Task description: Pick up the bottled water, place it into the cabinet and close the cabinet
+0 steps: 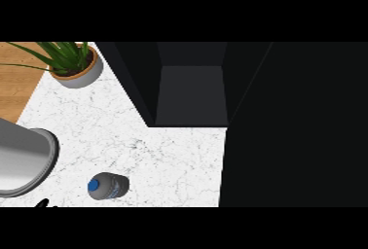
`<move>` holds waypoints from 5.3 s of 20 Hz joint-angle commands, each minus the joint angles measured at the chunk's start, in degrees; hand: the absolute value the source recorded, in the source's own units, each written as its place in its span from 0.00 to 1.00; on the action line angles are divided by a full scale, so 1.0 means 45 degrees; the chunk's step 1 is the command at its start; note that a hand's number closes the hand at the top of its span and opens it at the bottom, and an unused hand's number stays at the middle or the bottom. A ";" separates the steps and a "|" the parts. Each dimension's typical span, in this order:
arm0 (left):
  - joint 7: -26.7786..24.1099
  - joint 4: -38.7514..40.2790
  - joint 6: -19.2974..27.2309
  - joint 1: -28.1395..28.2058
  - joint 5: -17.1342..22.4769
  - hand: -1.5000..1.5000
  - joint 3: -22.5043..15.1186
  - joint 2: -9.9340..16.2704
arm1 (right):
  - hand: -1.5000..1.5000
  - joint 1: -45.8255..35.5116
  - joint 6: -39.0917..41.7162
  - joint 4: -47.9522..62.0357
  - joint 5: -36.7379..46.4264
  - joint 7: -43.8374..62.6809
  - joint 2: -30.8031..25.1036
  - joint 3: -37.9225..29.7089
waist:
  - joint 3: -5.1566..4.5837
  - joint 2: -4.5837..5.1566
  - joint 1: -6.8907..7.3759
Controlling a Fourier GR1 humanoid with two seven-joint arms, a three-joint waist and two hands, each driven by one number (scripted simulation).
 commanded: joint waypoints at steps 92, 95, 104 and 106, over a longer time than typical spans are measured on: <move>-0.8211 2.1457 -0.2807 -1.2018 -0.7695 1.00 0.0117 -0.3059 | 0.00 0.2028 0.1428 0.1352 0.0968 -0.3017 -0.0044 0.1330 | -0.0015 0.0045 -0.0233; -0.7597 2.1273 -0.2723 -1.2230 -0.7266 1.00 0.0211 -0.3178 | 0.00 0.2469 0.1447 0.0755 0.0888 -0.2808 -0.0298 0.1236 | -0.0007 0.0023 -0.0237; -0.8445 2.1447 -0.0606 -1.2080 -0.5577 1.00 0.2160 -0.2648 | 0.00 0.1857 0.1447 0.1710 0.1268 -0.3527 -0.0084 0.1130 | -0.0018 0.0076 -0.0125; -0.8185 2.1257 0.0868 -1.2329 -0.4518 1.00 0.3357 -0.2780 | 0.00 0.2160 0.1520 0.1459 0.0999 -0.3413 -0.0186 0.1053 | -0.0011 0.0046 -0.0071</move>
